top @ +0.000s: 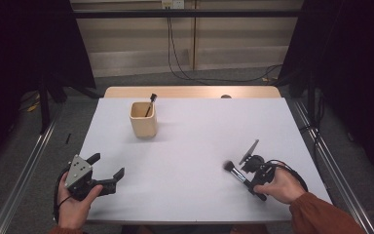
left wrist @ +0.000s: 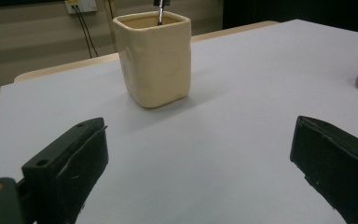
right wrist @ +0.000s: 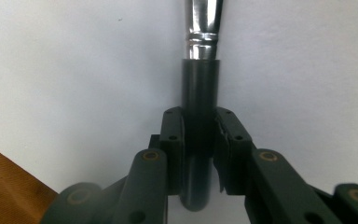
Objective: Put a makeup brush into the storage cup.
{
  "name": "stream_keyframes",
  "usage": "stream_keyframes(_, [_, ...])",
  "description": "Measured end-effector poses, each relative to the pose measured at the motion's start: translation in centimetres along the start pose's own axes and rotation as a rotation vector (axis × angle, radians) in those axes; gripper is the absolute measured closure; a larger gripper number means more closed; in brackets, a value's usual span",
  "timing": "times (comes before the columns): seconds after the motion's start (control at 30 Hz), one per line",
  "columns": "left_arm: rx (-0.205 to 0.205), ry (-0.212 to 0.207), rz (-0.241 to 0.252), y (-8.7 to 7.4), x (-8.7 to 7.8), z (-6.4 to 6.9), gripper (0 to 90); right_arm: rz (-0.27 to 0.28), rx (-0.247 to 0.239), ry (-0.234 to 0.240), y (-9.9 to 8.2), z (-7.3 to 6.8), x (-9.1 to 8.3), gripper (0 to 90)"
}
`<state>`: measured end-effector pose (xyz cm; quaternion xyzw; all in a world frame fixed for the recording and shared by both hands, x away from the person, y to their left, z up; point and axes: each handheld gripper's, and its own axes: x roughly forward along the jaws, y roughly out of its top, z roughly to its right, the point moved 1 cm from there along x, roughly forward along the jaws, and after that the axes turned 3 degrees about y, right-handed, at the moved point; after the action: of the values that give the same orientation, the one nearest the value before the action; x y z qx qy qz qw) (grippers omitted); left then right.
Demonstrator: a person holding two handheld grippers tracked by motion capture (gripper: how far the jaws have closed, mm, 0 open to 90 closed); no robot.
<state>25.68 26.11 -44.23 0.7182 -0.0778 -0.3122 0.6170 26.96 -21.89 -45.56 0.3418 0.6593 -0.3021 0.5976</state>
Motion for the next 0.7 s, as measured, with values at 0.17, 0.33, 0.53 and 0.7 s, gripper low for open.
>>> stream_keyframes(0.17, [0.0, -0.004, -0.004, 0.0, 0.1, 0.0, 4.2, 0.01, -0.005, -0.005, -0.1, -0.1, 0.0, 76.3])
stream_keyframes(0.33, [-0.001, -0.004, -0.005, 0.0, 0.1, 0.0, 4.2, 0.046, 0.003, 0.01, -0.6, 0.1, -0.1, 76.3])
stream_keyframes(0.53, [0.002, -0.004, -0.008, 0.0, 0.1, 0.0, 4.2, 0.096, 0.024, 0.043, -1.2, 0.5, -0.2, 76.3])
stream_keyframes(0.7, [-0.001, -0.004, -0.007, 0.0, 0.2, 0.0, 4.2, 0.116, 0.022, 0.055, -1.4, 0.7, -0.2, 76.3])
